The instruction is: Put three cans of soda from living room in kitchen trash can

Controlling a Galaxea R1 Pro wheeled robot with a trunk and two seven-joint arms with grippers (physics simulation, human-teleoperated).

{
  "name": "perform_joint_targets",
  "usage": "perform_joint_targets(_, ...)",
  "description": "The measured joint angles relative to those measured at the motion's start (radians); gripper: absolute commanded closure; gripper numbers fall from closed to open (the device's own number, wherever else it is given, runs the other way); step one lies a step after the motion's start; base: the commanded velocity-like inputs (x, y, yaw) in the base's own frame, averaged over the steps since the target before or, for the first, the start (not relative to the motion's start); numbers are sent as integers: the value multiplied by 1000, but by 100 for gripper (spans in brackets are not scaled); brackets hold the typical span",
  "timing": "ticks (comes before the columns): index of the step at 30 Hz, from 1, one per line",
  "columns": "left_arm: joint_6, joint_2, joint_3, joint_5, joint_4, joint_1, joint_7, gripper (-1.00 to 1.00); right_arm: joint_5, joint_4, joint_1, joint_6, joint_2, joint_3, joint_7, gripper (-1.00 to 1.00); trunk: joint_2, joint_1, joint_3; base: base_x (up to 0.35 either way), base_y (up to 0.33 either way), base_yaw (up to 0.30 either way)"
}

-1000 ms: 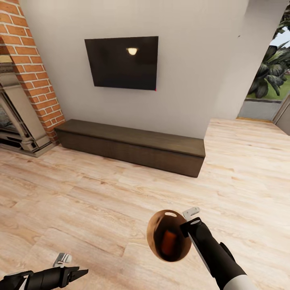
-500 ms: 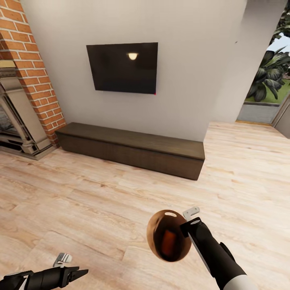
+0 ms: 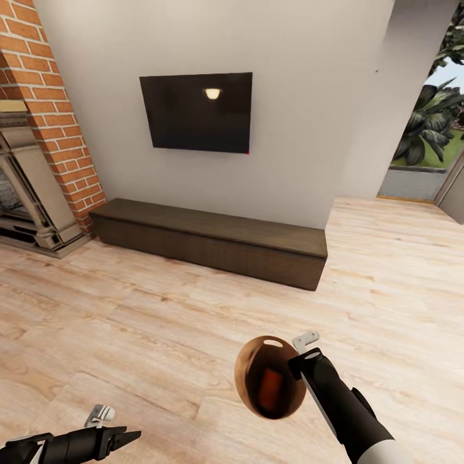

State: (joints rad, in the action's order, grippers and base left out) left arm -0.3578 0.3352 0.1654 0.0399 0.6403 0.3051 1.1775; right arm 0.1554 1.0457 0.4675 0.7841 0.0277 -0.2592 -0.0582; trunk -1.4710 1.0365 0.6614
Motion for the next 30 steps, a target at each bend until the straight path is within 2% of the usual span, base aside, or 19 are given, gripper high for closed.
perform_joint_targets(19,-1,0,0,0,0,0,1,-100,2,0,0,0,0,0,0,100,0,0,0,103,0,4)
perform_joint_targets(30,0,0,0,0,0,0,2,-100,4,0,0,0,0,-1,-1,100,0,0,0,14,0,166)
